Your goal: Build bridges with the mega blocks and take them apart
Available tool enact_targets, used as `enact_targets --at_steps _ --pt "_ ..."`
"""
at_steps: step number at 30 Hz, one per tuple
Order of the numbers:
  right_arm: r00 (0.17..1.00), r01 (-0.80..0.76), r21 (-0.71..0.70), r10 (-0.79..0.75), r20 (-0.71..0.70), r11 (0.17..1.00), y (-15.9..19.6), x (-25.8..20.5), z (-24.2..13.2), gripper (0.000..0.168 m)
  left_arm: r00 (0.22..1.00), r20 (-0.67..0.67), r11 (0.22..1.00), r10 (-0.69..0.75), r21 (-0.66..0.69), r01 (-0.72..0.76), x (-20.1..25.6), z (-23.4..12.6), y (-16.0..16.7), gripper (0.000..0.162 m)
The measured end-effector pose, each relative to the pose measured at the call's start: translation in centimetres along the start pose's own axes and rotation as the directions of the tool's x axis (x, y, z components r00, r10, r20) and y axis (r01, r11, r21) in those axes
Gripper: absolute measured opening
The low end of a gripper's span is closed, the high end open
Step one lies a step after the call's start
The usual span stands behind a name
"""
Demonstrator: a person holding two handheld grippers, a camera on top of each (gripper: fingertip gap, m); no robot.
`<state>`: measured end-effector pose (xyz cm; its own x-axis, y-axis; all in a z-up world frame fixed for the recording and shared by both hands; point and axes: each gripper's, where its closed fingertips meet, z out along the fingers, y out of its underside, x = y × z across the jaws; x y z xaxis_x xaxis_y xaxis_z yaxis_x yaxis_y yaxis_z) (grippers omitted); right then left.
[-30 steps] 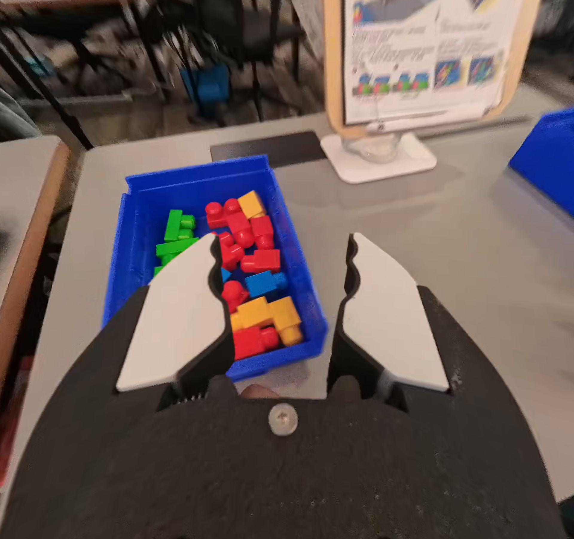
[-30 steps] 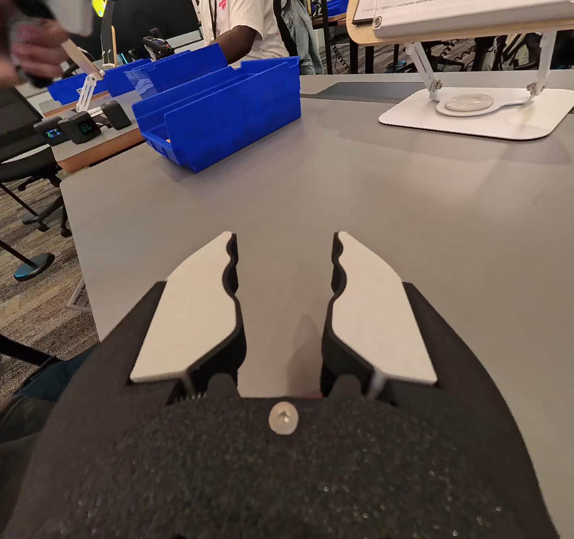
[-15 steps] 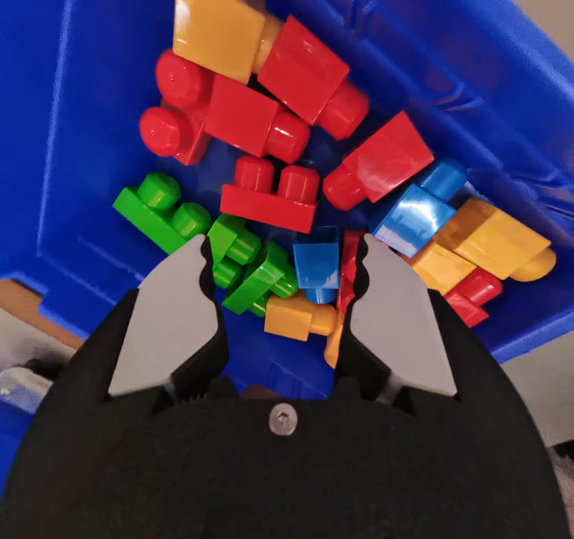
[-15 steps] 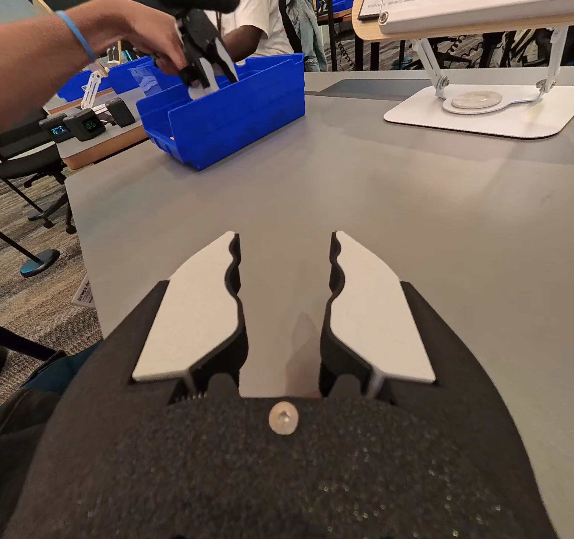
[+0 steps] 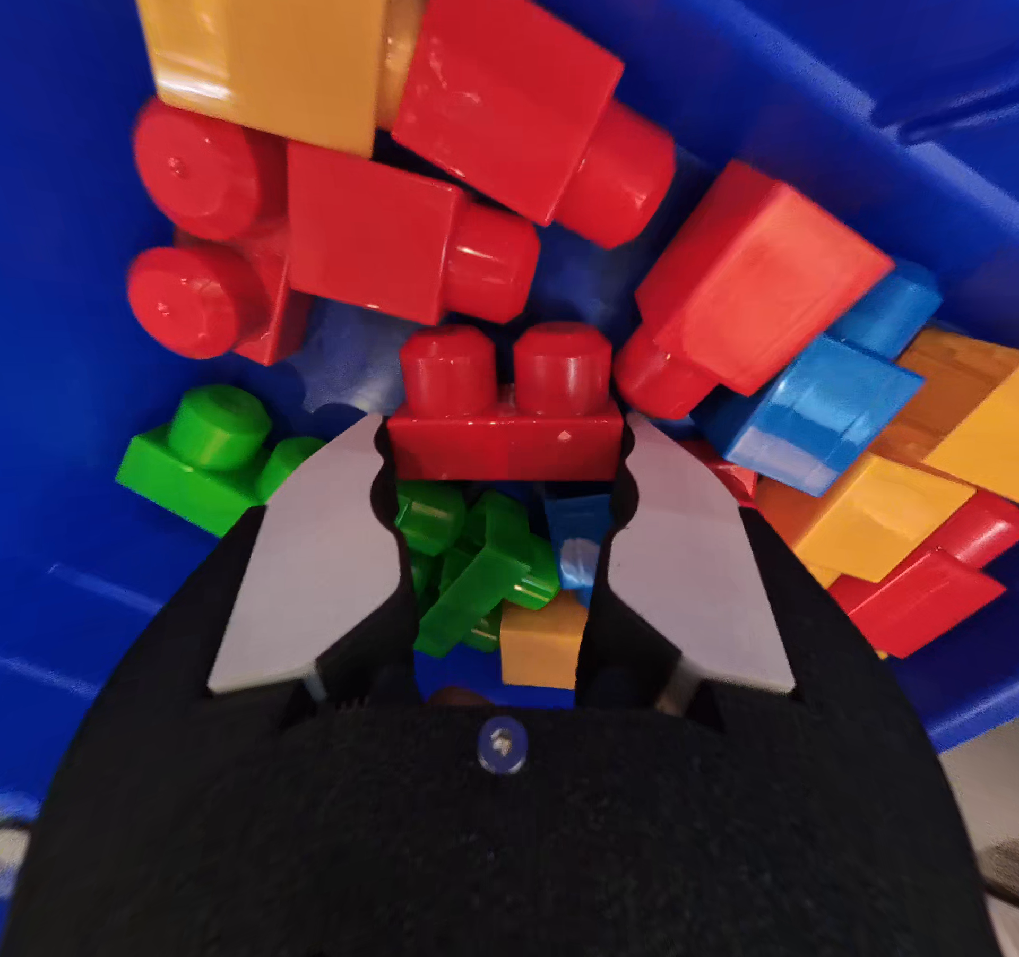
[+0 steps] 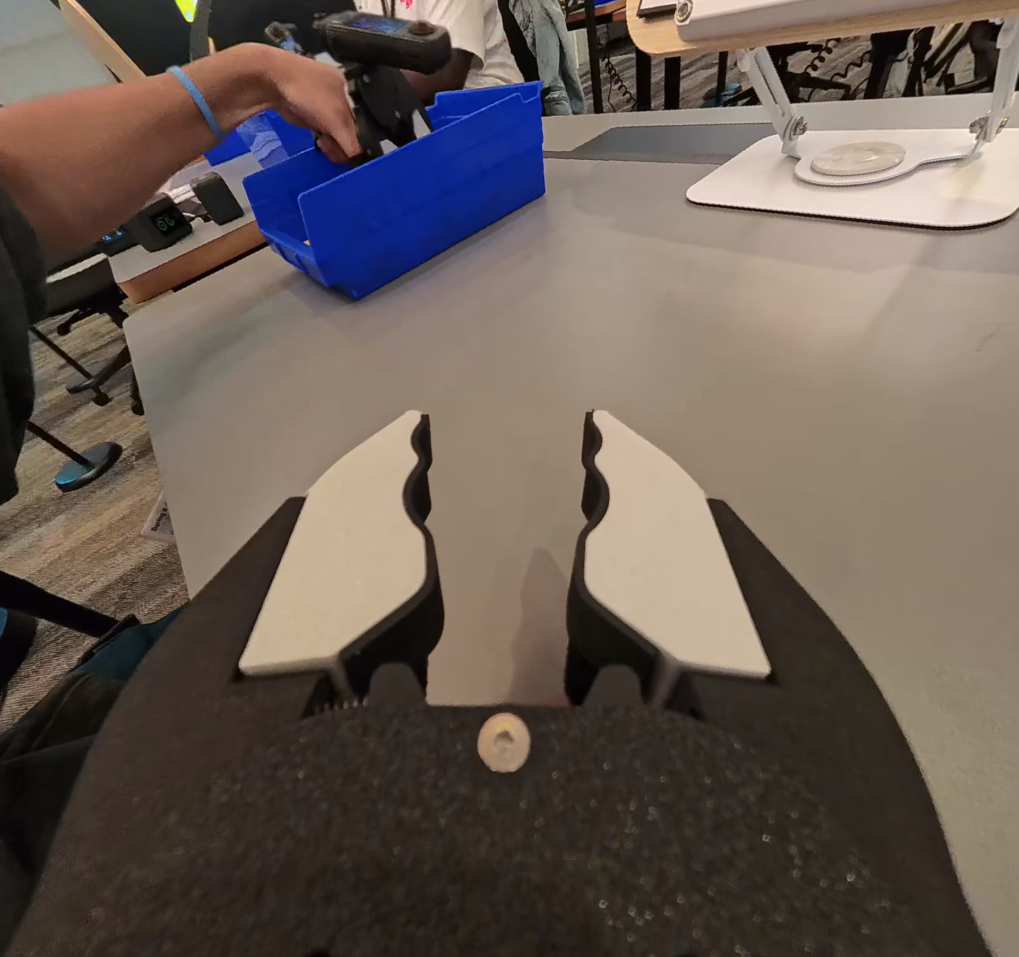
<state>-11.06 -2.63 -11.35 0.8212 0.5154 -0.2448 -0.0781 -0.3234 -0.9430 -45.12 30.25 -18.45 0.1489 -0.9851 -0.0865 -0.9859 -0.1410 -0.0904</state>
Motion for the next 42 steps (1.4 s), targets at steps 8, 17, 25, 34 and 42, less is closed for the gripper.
enact_targets --at_steps 8,17,25,34,42 --pt "1.000 -0.018 0.013 0.017 0.006 1.000 -0.1 0.1 -0.1 0.052 0.939 0.288 0.920 -0.186 0.387 0.064 -0.4 -11.6 -3.1 0.076" --pt "1.000 0.017 0.026 -0.017 0.000 1.000 -0.3 -0.2 -0.3 0.052 0.822 0.174 0.511 -0.542 0.845 0.158 13.6 -18.7 -6.9 0.075" --pt "1.000 -0.007 0.030 0.007 0.007 1.000 -0.3 0.0 -0.4 0.052 0.881 0.104 0.647 -0.462 0.719 0.254 21.7 -15.7 -17.8 0.076" --pt "0.999 0.043 0.035 -0.044 0.000 0.998 -0.3 -0.5 -0.5 0.052 0.956 0.108 0.946 -0.274 0.213 0.246 18.7 -4.7 -30.3 0.076" --pt "0.999 0.046 0.032 -0.047 0.016 0.998 -0.3 -0.7 -0.4 0.051 0.976 0.034 0.976 -0.217 0.005 0.217 18.0 1.0 -29.5 0.077"
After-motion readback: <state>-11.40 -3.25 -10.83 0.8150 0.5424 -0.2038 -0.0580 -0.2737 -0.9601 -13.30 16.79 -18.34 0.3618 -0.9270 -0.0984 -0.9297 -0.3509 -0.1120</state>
